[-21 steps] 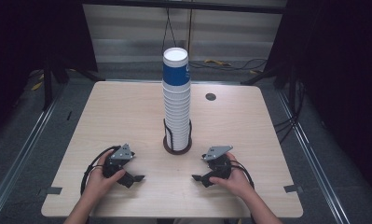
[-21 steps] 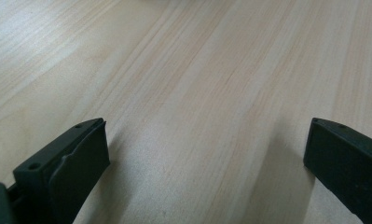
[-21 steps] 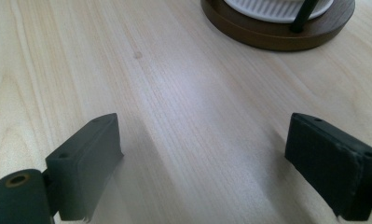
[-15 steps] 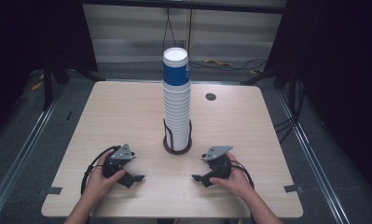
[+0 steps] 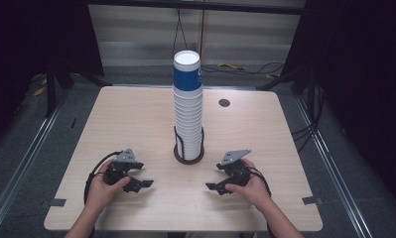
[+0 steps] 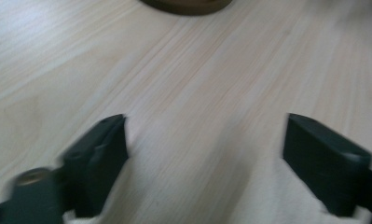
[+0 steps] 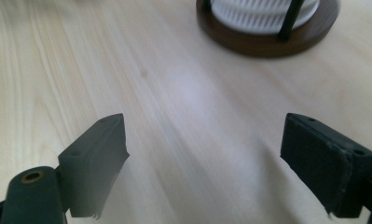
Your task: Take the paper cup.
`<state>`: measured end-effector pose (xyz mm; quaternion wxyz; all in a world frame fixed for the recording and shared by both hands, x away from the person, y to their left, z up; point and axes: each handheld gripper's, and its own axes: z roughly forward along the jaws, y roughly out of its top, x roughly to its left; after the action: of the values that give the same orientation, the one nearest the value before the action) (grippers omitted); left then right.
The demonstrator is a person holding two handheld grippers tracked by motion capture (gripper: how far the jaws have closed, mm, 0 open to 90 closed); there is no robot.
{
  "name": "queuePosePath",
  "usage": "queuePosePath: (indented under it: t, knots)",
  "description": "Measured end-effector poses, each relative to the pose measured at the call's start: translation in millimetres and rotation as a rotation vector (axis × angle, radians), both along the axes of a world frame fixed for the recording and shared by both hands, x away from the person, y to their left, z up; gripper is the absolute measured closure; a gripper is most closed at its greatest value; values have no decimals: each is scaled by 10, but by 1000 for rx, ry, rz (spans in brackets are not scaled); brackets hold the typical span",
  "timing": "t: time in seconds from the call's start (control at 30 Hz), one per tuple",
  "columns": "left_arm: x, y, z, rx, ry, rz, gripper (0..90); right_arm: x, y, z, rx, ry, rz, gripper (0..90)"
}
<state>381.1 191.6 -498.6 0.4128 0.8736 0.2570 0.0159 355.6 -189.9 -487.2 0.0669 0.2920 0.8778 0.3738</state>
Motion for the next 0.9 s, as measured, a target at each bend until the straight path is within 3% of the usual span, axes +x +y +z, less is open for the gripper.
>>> queuePosePath:
  t: [0.07, 0.13, 0.2, 0.3, 0.33, 0.37, 0.43, 0.67, 0.8, 0.9]
  knots:
    - [14, -7, 85, -23, -2, -16, 204, 21, -8, 96, 18, -19, -12, 137]
    - [40, -28, 174, -21, 6, -28, 172, 61, -14, 243, 31, -50, -18, 137]
    - [63, -48, 261, -29, -1, -40, 171, 71, -13, 275, 33, -51, -16, 137]
    - [105, -76, 456, -29, -9, -35, 159, 130, -3, 463, 32, -82, -10, 137]
    - [119, -84, 523, -38, -5, -36, 159, 130, -3, 463, 32, -82, -10, 137]
    - [145, -105, 664, -43, -12, -40, 158, 160, 6, 555, 53, -90, -16, 136]
    - [156, -121, 731, -50, -17, -44, 158, 175, 15, 595, 55, -96, -15, 136]
    - [261, -244, 1238, -34, -60, -79, 158, 250, 92, 814, 64, -115, -2, 134]
    - [303, -332, 1453, -21, -70, -105, 158, 317, 128, 966, 94, -123, -3, 133]
    - [333, -387, 1551, -12, -71, -124, 158, 331, 142, 1018, 89, -135, -4, 133]
